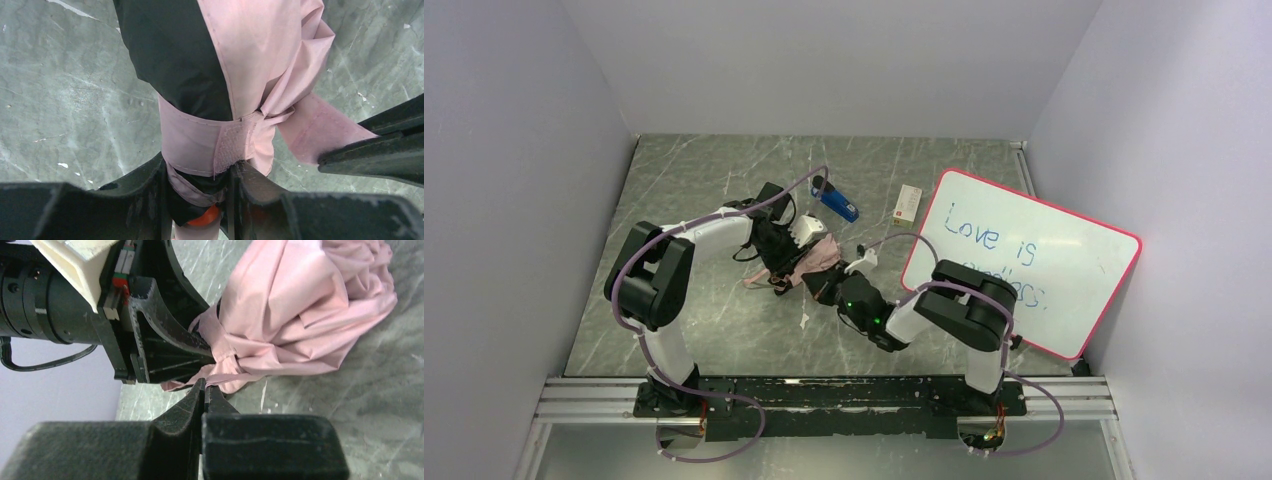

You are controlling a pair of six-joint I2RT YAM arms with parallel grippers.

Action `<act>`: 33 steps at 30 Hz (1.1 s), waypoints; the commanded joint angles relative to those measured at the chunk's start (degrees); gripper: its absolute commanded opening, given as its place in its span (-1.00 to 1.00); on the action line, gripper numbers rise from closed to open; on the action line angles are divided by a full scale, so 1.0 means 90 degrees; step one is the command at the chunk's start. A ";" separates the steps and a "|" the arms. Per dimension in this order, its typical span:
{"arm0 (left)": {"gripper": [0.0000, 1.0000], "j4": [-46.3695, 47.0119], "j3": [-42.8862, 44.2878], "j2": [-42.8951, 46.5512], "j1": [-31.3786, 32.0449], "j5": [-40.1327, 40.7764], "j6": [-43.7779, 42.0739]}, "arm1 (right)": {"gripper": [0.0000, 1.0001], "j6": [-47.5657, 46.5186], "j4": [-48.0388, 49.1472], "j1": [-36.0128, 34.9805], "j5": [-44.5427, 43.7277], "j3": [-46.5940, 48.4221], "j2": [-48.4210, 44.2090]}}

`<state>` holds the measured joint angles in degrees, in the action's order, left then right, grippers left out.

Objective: Put away the umbrella

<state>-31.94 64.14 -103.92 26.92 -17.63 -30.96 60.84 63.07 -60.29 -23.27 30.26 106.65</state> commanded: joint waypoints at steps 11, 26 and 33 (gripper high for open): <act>-0.90 0.0053 -0.0327 -0.0455 -0.0003 0.1102 -0.0278 | -1.00 -0.0367 0.0752 0.0549 0.0776 0.0853 0.0467; -0.91 0.0015 -0.0430 -0.0344 0.0109 0.0839 -0.0461 | -1.00 -0.0454 0.0694 0.0946 0.1051 0.1354 0.0916; -0.91 -0.0015 -0.0467 -0.0310 0.0180 0.0687 -0.0539 | -1.00 -0.0010 0.0105 0.0948 0.0307 0.1434 0.0896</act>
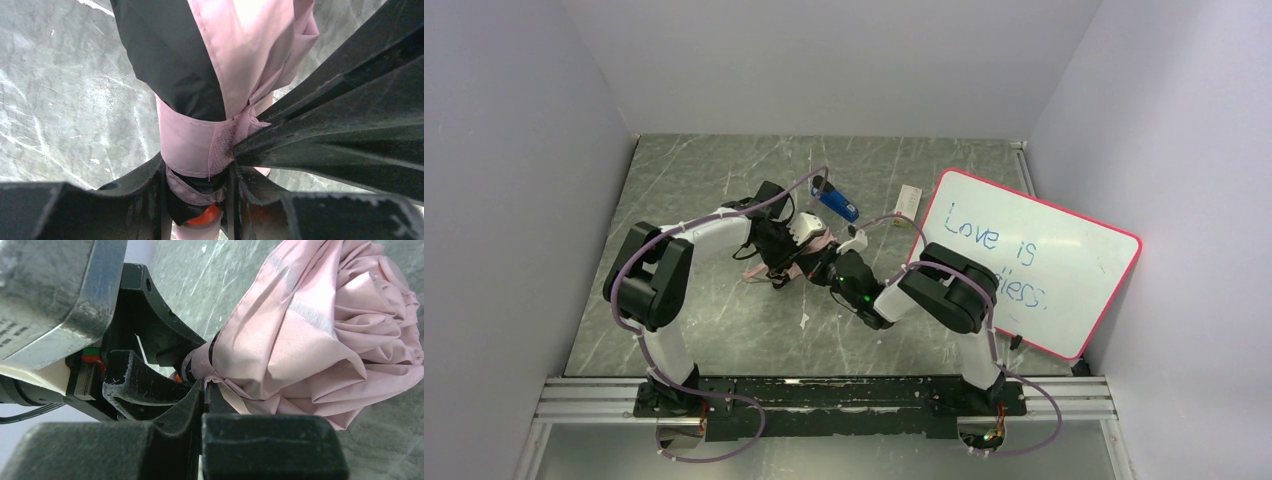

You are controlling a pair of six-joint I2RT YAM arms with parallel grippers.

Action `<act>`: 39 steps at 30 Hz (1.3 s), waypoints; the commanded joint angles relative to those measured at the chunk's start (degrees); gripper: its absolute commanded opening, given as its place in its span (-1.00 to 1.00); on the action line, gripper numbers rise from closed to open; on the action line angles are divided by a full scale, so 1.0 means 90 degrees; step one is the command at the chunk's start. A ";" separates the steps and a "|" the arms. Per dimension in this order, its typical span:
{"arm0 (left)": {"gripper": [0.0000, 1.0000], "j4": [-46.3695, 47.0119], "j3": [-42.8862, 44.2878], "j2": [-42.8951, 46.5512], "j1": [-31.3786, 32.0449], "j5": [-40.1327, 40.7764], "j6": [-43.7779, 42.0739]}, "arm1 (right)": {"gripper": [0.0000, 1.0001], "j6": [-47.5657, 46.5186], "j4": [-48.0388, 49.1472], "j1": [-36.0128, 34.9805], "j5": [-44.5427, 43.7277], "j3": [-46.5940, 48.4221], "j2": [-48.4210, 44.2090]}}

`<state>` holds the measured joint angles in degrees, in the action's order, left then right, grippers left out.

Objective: Put away the umbrella

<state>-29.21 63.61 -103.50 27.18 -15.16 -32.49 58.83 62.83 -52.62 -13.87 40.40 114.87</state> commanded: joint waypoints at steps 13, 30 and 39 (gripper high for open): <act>-0.90 -0.0425 -0.0488 -0.0253 0.0190 0.0033 -0.0533 | -1.00 0.0608 0.0790 0.0348 -0.0733 -0.0094 -0.0048; -0.91 -0.0638 -0.0635 -0.0042 0.0405 -0.0523 -0.0926 | -0.89 0.0562 0.0977 0.0513 -0.0463 0.0207 0.0100; -0.90 -0.0662 -0.0615 -0.0057 0.0437 -0.0522 -0.0897 | -0.76 0.0583 0.1057 0.0546 -0.0376 0.0198 0.0108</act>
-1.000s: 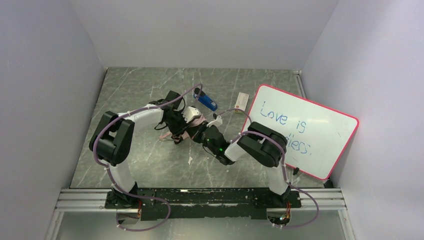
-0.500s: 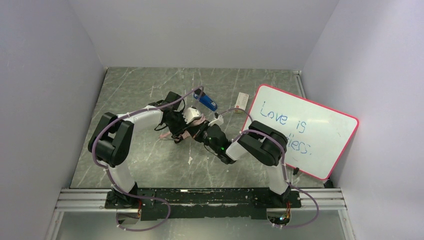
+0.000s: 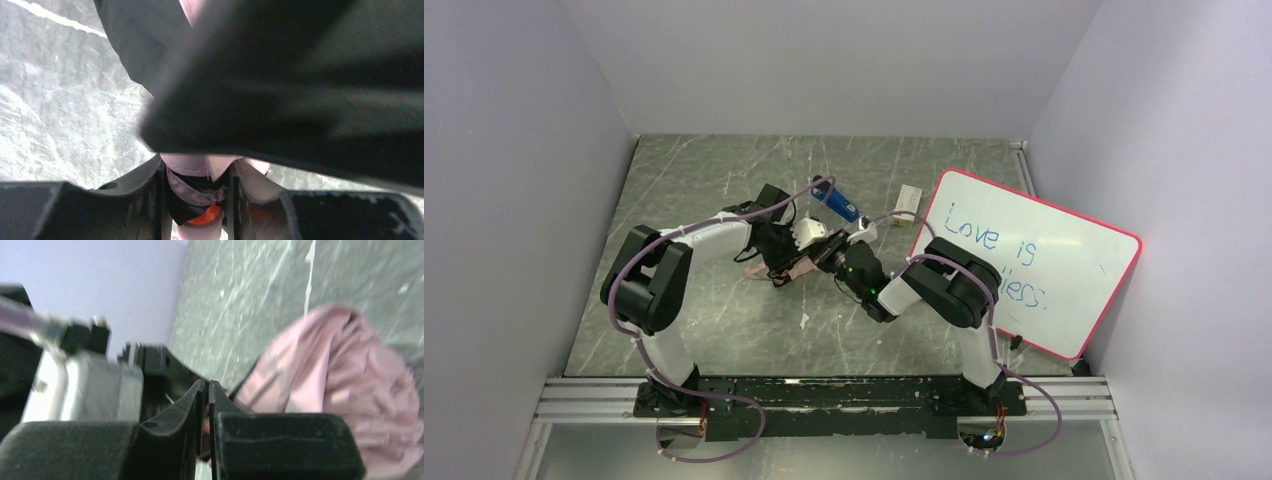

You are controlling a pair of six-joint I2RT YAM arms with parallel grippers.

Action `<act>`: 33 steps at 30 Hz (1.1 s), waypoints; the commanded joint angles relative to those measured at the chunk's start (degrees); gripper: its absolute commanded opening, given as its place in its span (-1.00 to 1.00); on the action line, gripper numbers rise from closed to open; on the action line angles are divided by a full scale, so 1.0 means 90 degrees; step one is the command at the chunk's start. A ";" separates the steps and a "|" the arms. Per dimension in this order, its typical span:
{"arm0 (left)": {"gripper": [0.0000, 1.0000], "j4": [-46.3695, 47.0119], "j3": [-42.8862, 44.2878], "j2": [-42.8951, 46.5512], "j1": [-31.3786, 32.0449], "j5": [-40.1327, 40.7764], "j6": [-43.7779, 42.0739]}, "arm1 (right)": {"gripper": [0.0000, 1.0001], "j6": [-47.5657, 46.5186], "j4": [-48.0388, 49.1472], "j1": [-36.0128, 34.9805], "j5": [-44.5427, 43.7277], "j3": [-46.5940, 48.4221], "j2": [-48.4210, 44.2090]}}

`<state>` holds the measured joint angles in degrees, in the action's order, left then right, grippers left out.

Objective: Put away the umbrella

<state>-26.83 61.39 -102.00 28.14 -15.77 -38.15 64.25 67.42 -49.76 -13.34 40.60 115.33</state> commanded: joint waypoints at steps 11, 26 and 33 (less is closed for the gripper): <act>-0.90 -0.0926 -0.0360 -0.0245 0.0339 -0.0459 -0.0246 | -0.83 -0.0057 -0.0012 0.0230 -0.0583 0.0038 -0.0068; -0.07 -0.1822 0.0667 -0.0019 0.0340 -0.1071 -0.0516 | -0.75 -0.1049 -0.0777 0.0187 -0.1140 -0.1463 -0.1686; 0.24 -0.1946 0.0882 0.0252 0.0330 -0.0939 -0.0548 | -0.73 -0.1975 -0.1636 0.0092 -0.1128 -0.1506 -0.2619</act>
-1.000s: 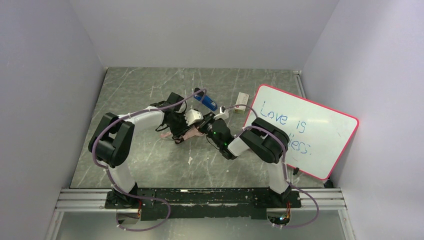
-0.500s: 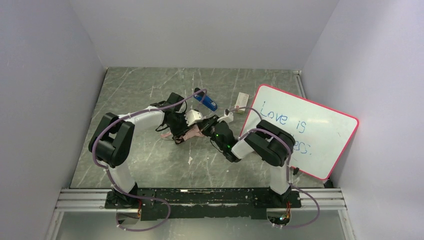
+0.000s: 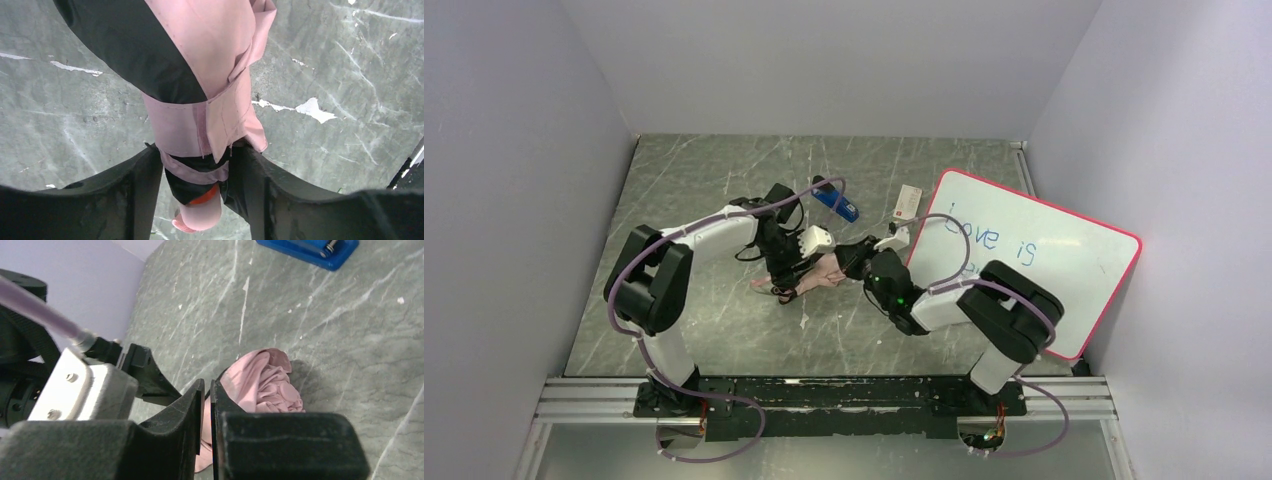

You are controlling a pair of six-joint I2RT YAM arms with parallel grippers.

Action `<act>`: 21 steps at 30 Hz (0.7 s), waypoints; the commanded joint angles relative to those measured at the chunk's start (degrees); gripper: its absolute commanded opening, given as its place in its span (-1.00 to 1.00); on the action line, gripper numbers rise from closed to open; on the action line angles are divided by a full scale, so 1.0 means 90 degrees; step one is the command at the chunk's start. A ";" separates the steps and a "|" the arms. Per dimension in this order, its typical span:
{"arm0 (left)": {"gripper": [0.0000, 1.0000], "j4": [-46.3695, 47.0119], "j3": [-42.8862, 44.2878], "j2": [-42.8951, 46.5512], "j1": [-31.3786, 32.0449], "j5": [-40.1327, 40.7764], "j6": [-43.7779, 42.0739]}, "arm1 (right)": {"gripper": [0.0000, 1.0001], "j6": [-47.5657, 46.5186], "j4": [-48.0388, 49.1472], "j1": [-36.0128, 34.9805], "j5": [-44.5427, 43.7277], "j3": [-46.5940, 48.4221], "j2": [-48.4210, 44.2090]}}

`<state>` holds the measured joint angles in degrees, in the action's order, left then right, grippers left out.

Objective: Put away the umbrella

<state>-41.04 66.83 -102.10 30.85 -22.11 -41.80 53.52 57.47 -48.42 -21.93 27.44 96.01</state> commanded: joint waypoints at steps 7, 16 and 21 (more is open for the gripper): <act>0.49 -0.0415 0.0664 0.0569 -0.0049 -0.0125 -0.0032 | -0.65 -0.1344 -0.1169 -0.0066 -0.0292 -0.0295 -0.1362; 0.73 0.0508 0.0436 0.1356 -0.0711 0.0292 0.0665 | -0.47 -0.2119 -0.2204 -0.0060 -0.0117 -0.0397 -0.2278; 0.82 0.1265 -0.0208 0.2242 -0.1128 0.0568 0.1056 | -0.32 -0.2964 -0.3215 -0.0059 -0.0010 0.0069 -0.2650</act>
<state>-36.16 68.47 -87.90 22.98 -19.75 -36.29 35.18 37.06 -48.82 -22.28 24.40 74.56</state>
